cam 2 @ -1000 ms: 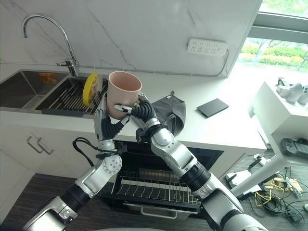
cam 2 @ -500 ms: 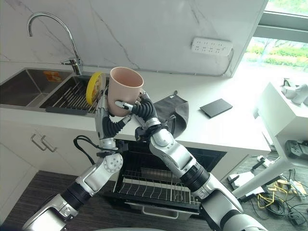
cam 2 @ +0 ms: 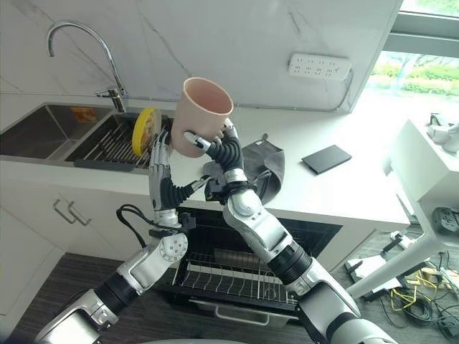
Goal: Place the dishes in the dishwasher.
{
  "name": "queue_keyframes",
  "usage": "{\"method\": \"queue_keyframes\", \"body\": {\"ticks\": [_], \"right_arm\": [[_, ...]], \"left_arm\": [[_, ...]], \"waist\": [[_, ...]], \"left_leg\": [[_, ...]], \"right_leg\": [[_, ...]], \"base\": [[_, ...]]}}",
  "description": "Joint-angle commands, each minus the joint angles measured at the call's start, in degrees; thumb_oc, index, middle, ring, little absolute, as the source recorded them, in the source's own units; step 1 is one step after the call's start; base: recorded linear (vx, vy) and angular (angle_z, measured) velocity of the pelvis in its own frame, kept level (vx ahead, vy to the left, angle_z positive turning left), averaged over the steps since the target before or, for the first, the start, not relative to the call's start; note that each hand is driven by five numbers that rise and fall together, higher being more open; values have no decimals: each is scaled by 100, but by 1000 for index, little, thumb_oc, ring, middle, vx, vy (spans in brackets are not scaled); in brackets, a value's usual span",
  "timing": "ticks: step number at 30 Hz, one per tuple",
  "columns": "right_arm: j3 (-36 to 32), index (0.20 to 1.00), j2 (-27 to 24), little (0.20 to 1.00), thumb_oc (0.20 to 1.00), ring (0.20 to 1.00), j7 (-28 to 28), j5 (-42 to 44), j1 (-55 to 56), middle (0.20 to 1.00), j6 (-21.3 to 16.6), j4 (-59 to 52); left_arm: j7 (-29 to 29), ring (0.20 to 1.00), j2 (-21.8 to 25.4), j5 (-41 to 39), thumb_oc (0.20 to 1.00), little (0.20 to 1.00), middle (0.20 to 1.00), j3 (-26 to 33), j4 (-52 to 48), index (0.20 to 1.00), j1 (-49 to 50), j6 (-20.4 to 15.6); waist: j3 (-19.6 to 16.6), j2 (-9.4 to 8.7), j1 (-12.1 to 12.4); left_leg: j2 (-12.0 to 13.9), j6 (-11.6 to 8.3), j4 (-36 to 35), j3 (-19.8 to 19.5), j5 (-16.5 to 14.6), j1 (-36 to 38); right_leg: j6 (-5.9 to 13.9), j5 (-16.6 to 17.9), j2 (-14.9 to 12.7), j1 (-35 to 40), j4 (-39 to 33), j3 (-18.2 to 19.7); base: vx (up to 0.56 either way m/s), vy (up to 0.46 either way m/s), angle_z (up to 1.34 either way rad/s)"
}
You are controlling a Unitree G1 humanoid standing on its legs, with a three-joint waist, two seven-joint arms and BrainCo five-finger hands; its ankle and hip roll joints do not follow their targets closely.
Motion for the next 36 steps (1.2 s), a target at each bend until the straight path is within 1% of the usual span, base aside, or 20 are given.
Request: {"method": "queue_keyframes", "body": {"ticks": [1,3,6,7,9,10,13,14,15,16,17,19,20,21,23,27,30,32,35,36], "right_arm": [[-463,200,371,200,200,200,-160,-272,-673,200,-834,-223],[-527,200,334,200,200,200,-190,-287,-638,200,-939,-266],[-766,200,138,200,200,200,-220,-380,-467,200,-972,-585],[-772,200,131,200,200,200,-220,-379,-450,200,-970,-603],[-918,200,-15,200,200,200,-71,-234,-234,200,-983,-791],[-1077,200,-208,200,200,200,210,-141,99,200,-1025,-1030],[-1157,200,-359,200,200,200,440,-175,382,200,-1063,-1239],[-1200,200,-436,200,200,200,539,-206,537,200,-1068,-1342],[-1334,200,-581,200,200,200,772,-59,846,200,-1122,-1505],[-1466,200,-701,200,200,200,981,59,1079,200,-1197,-1554],[-1544,200,-780,200,200,200,1125,106,1255,200,-1218,-1619],[-1644,200,-888,200,200,200,1316,168,1460,200,-1277,-1642],[-1755,200,-1035,200,200,200,1521,326,1638,200,-1286,-1658],[-1824,200,-1186,200,200,200,1658,508,1772,200,-1290,-1655],[-1851,200,-1305,200,200,200,1760,665,1882,200,-1301,-1646],[-1845,200,-1448,200,200,200,1924,891,1930,200,-1318,-1525],[-1821,200,-1486,200,200,200,2078,897,1852,200,-1354,-1399],[-1738,200,-1511,200,200,200,2114,826,1757,200,-1356,-1338],[-1612,200,-1537,200,200,200,2099,718,1598,200,-1319,-1277],[-1506,200,-1546,200,200,200,2311,700,1445,200,-1346,-1201]], "left_arm": [[214,1000,-82,362,1000,1000,1000,-296,432,1000,-555,-259],[235,1000,-69,359,1000,1000,1000,-258,468,1000,-522,-271],[72,1000,26,358,1000,1000,1000,-97,451,1000,-391,-531],[65,1000,30,362,1000,1000,1000,-92,447,1000,-381,-546],[-139,1000,121,570,1000,1000,1000,25,318,1000,-267,-723],[-405,1000,275,672,1000,1000,1000,136,128,1000,-107,-896],[-671,1000,406,680,1000,1000,1000,220,17,1000,49,-1077],[-877,1000,488,636,1000,1000,1000,261,-38,1000,126,-1216],[-1248,1000,623,522,1000,1000,1000,337,-158,1000,303,-1580],[-1656,1000,732,393,1000,1000,1000,415,-290,1000,505,-1805],[-2210,1000,827,172,1000,1000,1000,430,-400,1000,642,-1916],[-3005,1000,992,-5,1000,1000,1000,391,-546,1000,840,-1904],[-3727,1000,1215,-46,1000,1000,1000,309,-649,1000,993,-1980],[-4260,1000,1430,23,1000,1000,1000,187,-739,1000,1077,-1920],[-4558,1000,1599,80,1000,1000,1000,71,-740,1000,1077,-1896],[-4779,1000,1863,363,1000,1000,1000,-171,-701,1000,1052,-1919],[-4761,1000,2094,1058,1000,1000,1000,-449,-599,1000,840,-2114],[-4877,1000,2093,1022,1000,1000,1000,-629,-385,1000,764,-2036],[-4835,1000,2020,1149,1000,1000,1000,-852,-56,1000,711,-1935],[-4734,1000,1921,1196,1000,1000,1000,-1000,209,1000,677,-1855]], "waist": [[9,-163,52],[15,-161,47],[37,-154,14],[34,-153,14],[37,-151,-23],[44,-145,-78],[45,-139,-132],[50,-131,-167],[46,-120,-226],[43,-114,-256],[53,-104,-287],[64,-86,-318],[80,-58,-366],[90,-27,-411],[88,-4,-458],[87,32,-538],[134,82,-611],[173,99,-642],[216,111,-671],[277,122,-692]], "left_leg": [[47,40,295,303,-516,273],[42,44,320,298,-525,267],[48,48,383,299,-546,248],[48,48,387,300,-548,246],[61,46,391,327,-555,250],[87,39,380,380,-551,259],[115,28,362,449,-544,275],[136,22,350,500,-537,290],[168,9,328,587,-523,312],[201,-7,331,666,-514,315],[224,-14,345,730,-505,311],[243,-13,380,778,-505,289],[251,0,417,813,-512,265],[262,5,444,850,-506,248],[269,10,450,892,-505,245],[311,-8,527,987,-499,201],[366,-26,662,1044,-481,90],[389,-42,737,1078,-485,34],[418,-56,859,1097,-504,-41],[443,-69,994,1131,-523,-122]], "right_leg": [[22,-33,-263,56,201,-94],[14,-38,-261,53,218,-87],[0,-52,-254,33,257,-59],[0,-53,-254,31,259,-58],[-2,-59,-238,26,253,-30],[0,-55,-226,13,240,-13],[4,-45,-214,3,219,3],[6,-39,-209,-2,209,8],[16,-21,-203,-18,192,15],[29,-17,-208,-28,190,-2],[45,-11,-220,-45,208,-22],[57,-24,-223,-85,259,-14],[66,-47,-221,-135,322,-2],[78,-54,-219,-177,359,10],[85,-63,-207,-199,371,24],[77,-127,-180,-268,478,29],[44,-218,-160,-393,696,3],[29,-282,-161,-459,815,-32],[8,-349,-167,-529,950,-54],[-20,-405,-186,-613,1092,-82]], "base": [[-5,-11,4],[0,0,0],[0,0,0],[0,0,0],[0,0,0],[0,0,0],[0,4,-1],[-5,17,-5],[-13,23,-11],[-30,26,-16],[-37,22,-24],[-49,26,-18],[-66,38,-16],[-60,36,-22],[-27,17,-19],[-30,4,-7],[-75,-2,-14],[-73,-3,-3],[-45,2,-3],[-62,16,-6]]}}
